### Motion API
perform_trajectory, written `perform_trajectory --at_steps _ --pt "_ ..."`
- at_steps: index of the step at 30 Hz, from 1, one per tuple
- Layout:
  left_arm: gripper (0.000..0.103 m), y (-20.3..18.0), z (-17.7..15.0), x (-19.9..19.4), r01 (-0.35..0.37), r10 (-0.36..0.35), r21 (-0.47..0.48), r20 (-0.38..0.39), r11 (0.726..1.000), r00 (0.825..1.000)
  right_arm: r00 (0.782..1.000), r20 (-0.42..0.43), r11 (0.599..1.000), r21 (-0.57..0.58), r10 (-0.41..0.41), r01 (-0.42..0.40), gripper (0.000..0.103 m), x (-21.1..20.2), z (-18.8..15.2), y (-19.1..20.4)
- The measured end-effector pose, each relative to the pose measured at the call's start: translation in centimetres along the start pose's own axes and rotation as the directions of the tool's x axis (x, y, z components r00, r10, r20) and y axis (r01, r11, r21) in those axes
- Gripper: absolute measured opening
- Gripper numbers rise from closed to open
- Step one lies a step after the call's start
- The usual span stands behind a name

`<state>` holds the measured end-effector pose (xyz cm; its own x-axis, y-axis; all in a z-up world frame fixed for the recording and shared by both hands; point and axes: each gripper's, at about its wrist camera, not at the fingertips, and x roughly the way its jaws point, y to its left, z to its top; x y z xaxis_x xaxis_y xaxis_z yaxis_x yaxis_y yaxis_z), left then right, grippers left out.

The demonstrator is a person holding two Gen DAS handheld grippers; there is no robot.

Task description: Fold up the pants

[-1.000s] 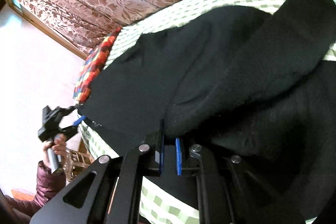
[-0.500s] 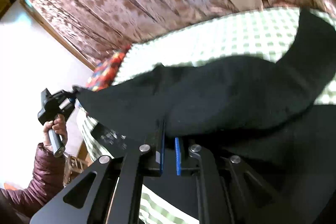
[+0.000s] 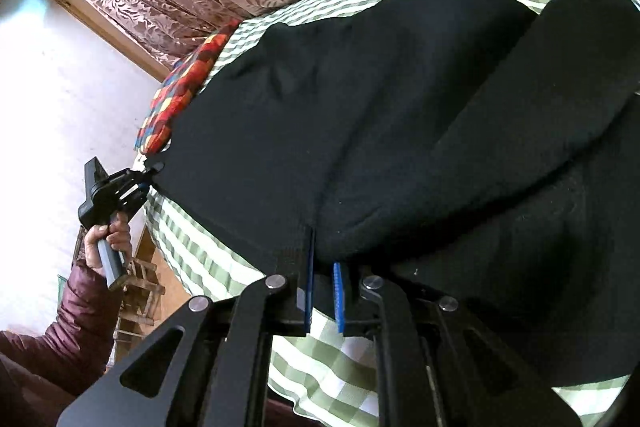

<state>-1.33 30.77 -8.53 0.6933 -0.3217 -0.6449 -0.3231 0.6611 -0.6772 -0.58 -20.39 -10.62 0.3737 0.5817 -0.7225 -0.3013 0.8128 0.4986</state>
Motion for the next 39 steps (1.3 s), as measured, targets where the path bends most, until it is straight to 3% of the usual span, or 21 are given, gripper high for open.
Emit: perform_trajectory --at_steps 7,11,14,16,18,19,20,21,23,25,28,30,32,34,39 --pt "0.005 0.2 -1.4 -1.1 0.035 -0.035 -0.012 0.008 0.999 0.999 0.999 0.038 1.000 -0.016 0.010 -0.009 0.006 -1.9 0.2 0.1" --pt "0.005 1.3 -2.0 0.2 0.002 -0.004 -0.033 -0.035 0.999 0.999 0.999 -0.014 0.999 -0.007 -0.032 0.032 0.006 0.0 -0.5 -0.8" --pt "0.007 2.6 -2.0 0.2 0.047 -0.052 -0.113 -0.039 0.993 0.998 1.000 -0.016 1.000 0.031 -0.001 0.002 0.007 0.4 -0.8 -1.6" --pt "0.007 2.8 -1.9 -0.2 0.043 -0.048 -0.126 -0.040 0.991 0.998 0.999 -0.021 0.998 0.049 0.027 -0.026 0.008 0.1 -0.7 -2.0" --pt "0.009 2.0 -1.8 -1.0 -0.004 0.002 -0.089 -0.029 0.996 1.000 0.999 -0.028 0.999 0.038 0.039 -0.037 0.016 -0.2 -0.7 -2.1" --pt "0.010 1.5 -1.8 -1.4 -0.028 0.026 -0.071 -0.022 0.997 0.999 0.998 -0.037 0.998 0.035 0.049 -0.048 0.024 -0.6 -0.7 -2.2" --pt "0.014 0.8 -1.9 -2.1 -0.061 0.061 -0.044 -0.006 0.997 0.998 0.998 -0.038 0.998 0.031 0.057 -0.056 0.040 -1.4 -0.6 -2.4" --pt "0.019 0.2 -1.9 -2.7 -0.096 0.096 -0.017 0.016 0.995 0.995 0.999 -0.017 0.999 0.023 0.042 -0.042 0.045 -2.5 -0.4 -2.7" --pt "0.028 -0.6 -1.9 -3.6 -0.186 0.184 0.027 0.058 0.982 0.981 0.999 0.036 1.000 0.027 -0.001 0.000 0.045 -5.0 0.3 -3.6" --pt "0.029 -1.7 -2.0 -4.8 -0.277 0.267 0.070 0.125 0.958 0.956 0.994 0.094 0.997 0.058 -0.062 0.057 0.051 -7.2 1.5 -5.0" --pt "0.029 -3.6 -2.3 -5.3 -0.265 0.245 0.117 0.164 0.957 0.956 0.963 0.171 0.973 0.138 -0.207 0.185 0.053 -9.7 4.7 -7.7" --pt "0.029 -5.3 -3.0 -4.9 -0.243 0.216 0.177 0.159 0.954 0.963 0.931 0.202 0.944 0.198 -0.304 0.265 0.053 -10.2 7.7 -9.6" --pt "0.029 -7.7 -4.1 -3.8 -0.210 0.182 0.258 0.128 0.943 0.975 0.896 0.195 0.898 0.280 -0.399 0.339 0.054 -10.0 10.6 -12.1" --pt "0.029 -9.8 -5.2 -2.7 -0.173 0.151 0.325 0.090 0.930 0.984 0.898 0.191 0.892 0.313 -0.396 0.327 0.054 -9.3 13.4 -13.8" --pt "0.029 -14.6 -8.5 0.0 -0.059 0.084 0.476 -0.031 0.877 0.996 0.843 0.093 0.812 0.341 -0.530 0.473 0.054 -5.4 19.7 -16.5"
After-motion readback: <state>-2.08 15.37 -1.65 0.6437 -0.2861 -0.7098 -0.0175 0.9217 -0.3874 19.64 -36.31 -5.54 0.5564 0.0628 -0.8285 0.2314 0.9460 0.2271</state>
